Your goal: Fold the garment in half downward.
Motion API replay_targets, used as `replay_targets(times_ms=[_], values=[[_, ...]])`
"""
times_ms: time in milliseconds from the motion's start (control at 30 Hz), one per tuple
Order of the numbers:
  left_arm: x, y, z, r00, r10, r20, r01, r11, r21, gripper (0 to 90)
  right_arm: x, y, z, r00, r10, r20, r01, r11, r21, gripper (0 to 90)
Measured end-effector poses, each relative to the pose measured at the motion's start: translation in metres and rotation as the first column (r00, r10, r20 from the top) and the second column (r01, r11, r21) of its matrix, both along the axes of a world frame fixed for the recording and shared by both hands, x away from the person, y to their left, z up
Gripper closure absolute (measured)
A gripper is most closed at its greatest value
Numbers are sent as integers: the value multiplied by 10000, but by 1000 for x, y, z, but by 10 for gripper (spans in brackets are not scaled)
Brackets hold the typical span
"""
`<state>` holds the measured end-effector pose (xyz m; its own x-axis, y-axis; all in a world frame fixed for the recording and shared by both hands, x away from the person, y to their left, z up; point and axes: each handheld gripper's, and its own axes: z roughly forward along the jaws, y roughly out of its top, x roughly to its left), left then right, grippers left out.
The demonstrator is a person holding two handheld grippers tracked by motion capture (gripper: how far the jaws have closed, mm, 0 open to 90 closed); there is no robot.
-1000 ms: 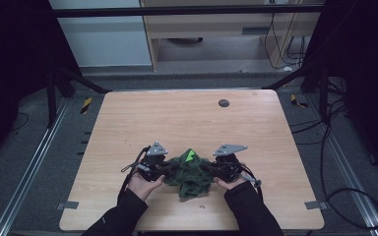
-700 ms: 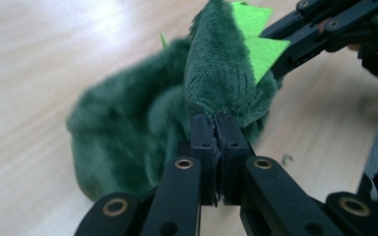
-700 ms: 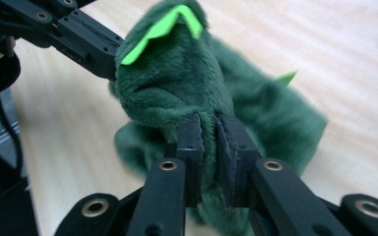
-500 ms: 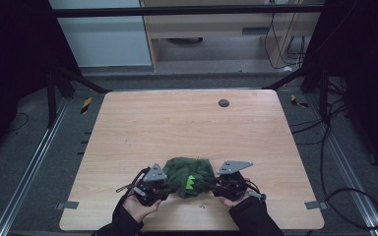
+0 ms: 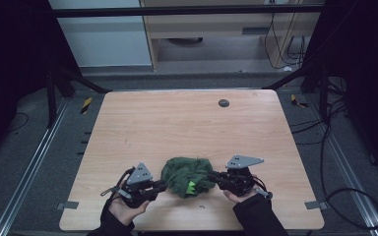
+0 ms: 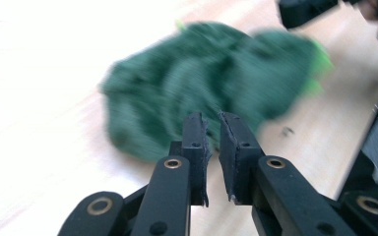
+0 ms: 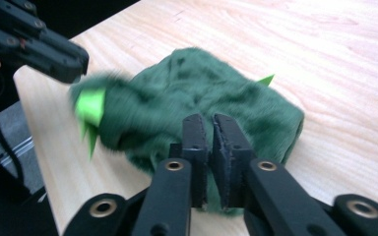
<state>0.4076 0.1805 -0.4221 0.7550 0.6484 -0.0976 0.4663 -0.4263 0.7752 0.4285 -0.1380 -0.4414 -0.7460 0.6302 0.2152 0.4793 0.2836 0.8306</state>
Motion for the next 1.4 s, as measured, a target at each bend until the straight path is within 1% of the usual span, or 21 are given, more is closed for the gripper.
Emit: replay_targets(times_ms=[33,67,100,133,167,267,400,467,500,633,700,800,933,967,1067,1133,1200,1233,1267,1300,1400], values=[[5,1,1,9999,130,-51,-130,9998,-161,804,2,1,0,10000,-57,15,57,10000,42,860],[5,1,1,9999,130,-51,-130,9998,-161,804,2,1,0,10000,-57,15,57,10000,42,860],[14,-2,1,9997,258,5,-258,9995,-156,807,9,6,-2,9998,-189,19,189,9997,125,880],[14,-2,1,9997,258,5,-258,9995,-156,811,12,8,-3,9998,-202,-65,203,9997,132,883],[23,-9,-5,9994,274,-195,-277,9995,-136,815,15,11,-4,9997,-178,-188,182,9997,170,885],[30,-22,-17,9987,45,-500,-37,9999,165,825,16,20,-8,9994,99,-328,-100,9999,-23,884],[24,-32,-28,9984,-183,-535,216,9979,617,825,9,23,-15,9984,346,-440,-361,9988,-339,879],[23,-33,-29,9986,-203,-497,240,9969,755,825,7,22,-17,9982,378,-458,-399,9982,-441,877],[22,-33,-31,9987,-247,-455,288,9953,921,825,3,20,-22,9970,429,-649,-465,9974,-549,873],[20,-34,-38,9983,-241,-523,306,9915,1266,824,0,21,-30,9953,528,-815,-595,9948,-825,866],[20,-34,-41,9981,-240,-560,315,9902,1360,823,1,23,-32,9949,511,-868,-590,9941,-914,863],[22,-33,-41,9985,-223,-505,287,9912,1290,821,2,23,-34,9950,466,-879,-553,9936,-987,853],[21,-30,-36,9994,-140,-315,176,9932,1151,777,1,22,-31,9972,378,-641,-436,9949,-913,805],[22,-24,-31,9999,55,-100,-44,9946,1035,757,2,18,-26,9997,177,-183,-190,9971,-731,742],[24,-14,-23,9987,461,230,-478,9953,841,716,6,11,-21,9991,-355,217,365,9983,-462,654],[27,-6,-20,9964,747,390,-774,9942,747,675,10,4,-18,9955,-824,475,838,9961,-276,602],[30,3,-18,9932,1021,558,-1060,9917,723,642,15,-4,-15,9878,-1376,734,1396,9899,-229,533],[30,3,-18,9932,1021,558,-1060,9917,723,623,15,-4,-15,9878,-1376,734,1396,9899,-229,533],[33,12,-17,9877,1355,776,-1410,9875,710,599,20,-12,-14,9754,-1966,994,2018,9784,-452,490],[35,17,-17,9851,1518,813,-1574,9853,668,584,21,-15,-14,9709,-2131,1096,2197,9742,-524,476],[40,31,-17,9767,1940,920,-2008,9770,712,533,27,-29,-15,9599,-2587,1084,2656,9625,-552,416]])
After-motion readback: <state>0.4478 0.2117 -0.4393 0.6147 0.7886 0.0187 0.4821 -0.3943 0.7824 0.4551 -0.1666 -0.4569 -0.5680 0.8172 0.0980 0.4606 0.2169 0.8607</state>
